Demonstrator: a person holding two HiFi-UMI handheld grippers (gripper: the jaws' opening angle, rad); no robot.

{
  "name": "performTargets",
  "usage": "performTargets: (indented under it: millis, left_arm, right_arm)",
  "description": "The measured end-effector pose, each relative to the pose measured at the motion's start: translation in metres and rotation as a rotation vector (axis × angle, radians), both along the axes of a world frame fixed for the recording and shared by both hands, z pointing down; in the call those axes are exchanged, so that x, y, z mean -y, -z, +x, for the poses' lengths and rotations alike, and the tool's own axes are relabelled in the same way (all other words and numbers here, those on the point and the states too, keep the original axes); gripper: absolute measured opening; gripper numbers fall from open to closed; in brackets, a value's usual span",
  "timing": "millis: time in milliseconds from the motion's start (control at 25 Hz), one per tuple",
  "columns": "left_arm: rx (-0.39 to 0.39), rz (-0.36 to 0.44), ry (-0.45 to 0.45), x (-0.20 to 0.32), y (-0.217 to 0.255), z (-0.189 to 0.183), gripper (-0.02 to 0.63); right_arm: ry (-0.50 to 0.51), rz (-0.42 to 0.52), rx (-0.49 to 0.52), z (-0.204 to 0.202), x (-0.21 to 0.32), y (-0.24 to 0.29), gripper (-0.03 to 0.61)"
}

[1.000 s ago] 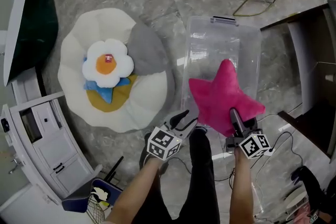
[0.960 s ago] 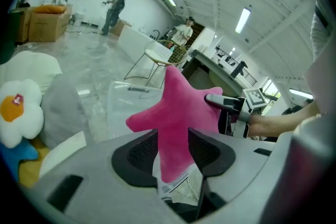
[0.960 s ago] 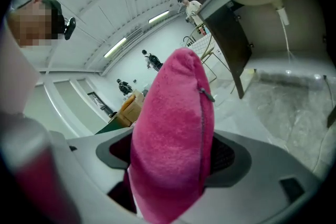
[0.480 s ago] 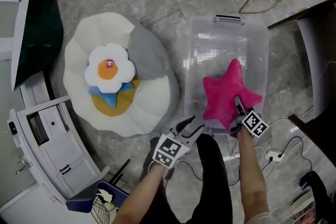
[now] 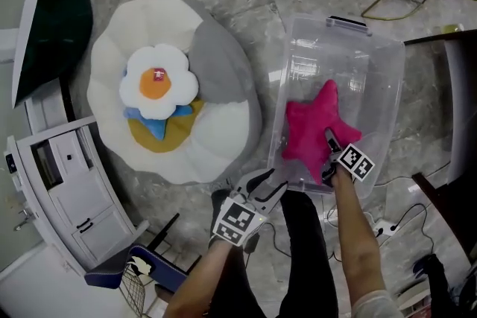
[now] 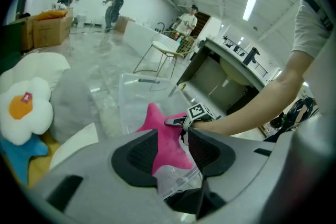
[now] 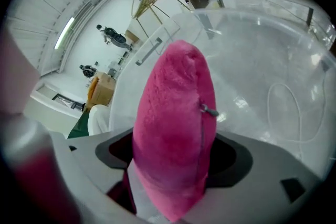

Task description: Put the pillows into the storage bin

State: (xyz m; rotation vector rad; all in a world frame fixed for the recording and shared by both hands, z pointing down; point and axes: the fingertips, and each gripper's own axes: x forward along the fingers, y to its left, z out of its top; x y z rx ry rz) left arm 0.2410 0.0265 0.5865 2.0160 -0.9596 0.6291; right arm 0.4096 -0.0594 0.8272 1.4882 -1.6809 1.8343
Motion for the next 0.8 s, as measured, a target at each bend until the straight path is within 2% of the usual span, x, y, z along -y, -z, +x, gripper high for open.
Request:
performTargets:
  millis: [160, 320, 480, 600, 800]
  left_arm:
    - [-0.006, -0.008, 0.053, -0.002, -0.016, -0.014, 0.183]
    - [-0.013, 0.001, 0.102, 0.004, -0.023, -0.023, 0.183]
    - [-0.039, 0.014, 0.133, 0.006, -0.014, -0.03, 0.183]
    - [-0.055, 0.014, 0.122, 0.002, -0.008, -0.029, 0.183]
    - [-0.09, 0.031, 0.118, -0.005, -0.003, -0.038, 0.183]
  right_arm:
    - [0.031, -0.143, -0.002, -0.012, -0.017, -0.033, 0.397]
    - [0.1, -0.187, -0.012, -0.024, -0.016, -0.039, 0.399]
    - [0.136, -0.227, -0.091, -0.017, -0.026, -0.032, 0.399]
    - [0.132, -0.224, -0.106, -0.011, -0.031, -0.019, 0.397]
    - [0.159, -0.125, -0.083, -0.023, -0.034, 0.012, 0.398]
